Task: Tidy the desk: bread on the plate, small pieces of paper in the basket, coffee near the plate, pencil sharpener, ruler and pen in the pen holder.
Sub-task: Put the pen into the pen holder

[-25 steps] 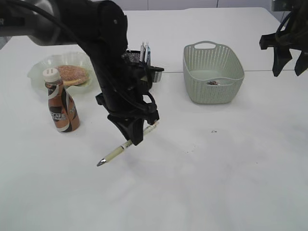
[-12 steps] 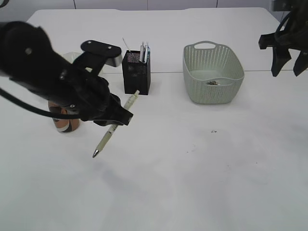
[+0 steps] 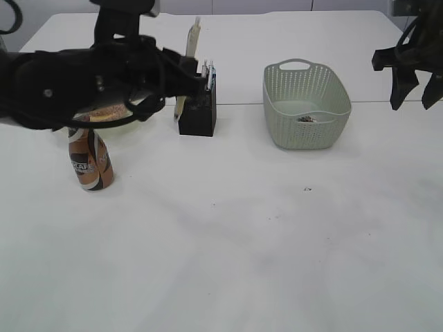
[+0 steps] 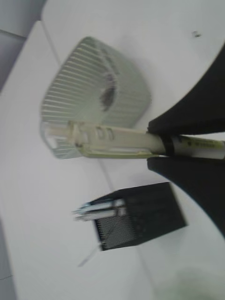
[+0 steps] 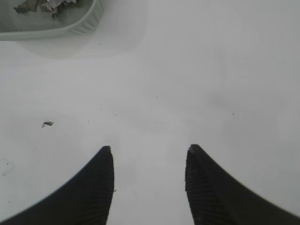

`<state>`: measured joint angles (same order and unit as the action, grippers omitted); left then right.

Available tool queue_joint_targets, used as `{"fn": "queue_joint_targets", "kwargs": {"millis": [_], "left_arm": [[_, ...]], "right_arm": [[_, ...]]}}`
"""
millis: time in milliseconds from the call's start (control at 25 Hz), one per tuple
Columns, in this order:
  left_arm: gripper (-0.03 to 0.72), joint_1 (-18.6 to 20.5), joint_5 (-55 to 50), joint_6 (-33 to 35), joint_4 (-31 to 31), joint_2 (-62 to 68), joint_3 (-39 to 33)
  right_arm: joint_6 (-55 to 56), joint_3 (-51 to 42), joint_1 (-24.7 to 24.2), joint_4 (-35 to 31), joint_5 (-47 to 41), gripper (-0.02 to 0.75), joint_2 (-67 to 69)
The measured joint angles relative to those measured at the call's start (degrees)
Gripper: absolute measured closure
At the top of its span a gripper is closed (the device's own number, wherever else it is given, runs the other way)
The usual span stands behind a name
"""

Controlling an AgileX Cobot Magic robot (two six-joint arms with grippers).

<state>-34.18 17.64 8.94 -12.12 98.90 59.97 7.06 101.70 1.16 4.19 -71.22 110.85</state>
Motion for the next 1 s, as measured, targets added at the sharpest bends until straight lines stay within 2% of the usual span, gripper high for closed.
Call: {"fn": "queue_joint_targets", "kwargs": {"millis": [200, 560, 1000], "left_arm": [[0.617, 0.8, 9.8, 0.0, 4.1, 9.4, 9.5], [0.617, 6.5, 9.9, 0.1, 5.6, 23.4, 26.3], [0.617, 7.6, 8.7, -0.4, 5.7, 32.3, 37.1]], "right_arm": [[0.0, 0.0, 0.0, 0.0, 0.0, 0.372, 0.0], [0.0, 0.0, 0.0, 0.0, 0.0, 0.372, 0.0], [0.0, 0.0, 0.0, 0.1, 0.1, 0.372, 0.0]]}}
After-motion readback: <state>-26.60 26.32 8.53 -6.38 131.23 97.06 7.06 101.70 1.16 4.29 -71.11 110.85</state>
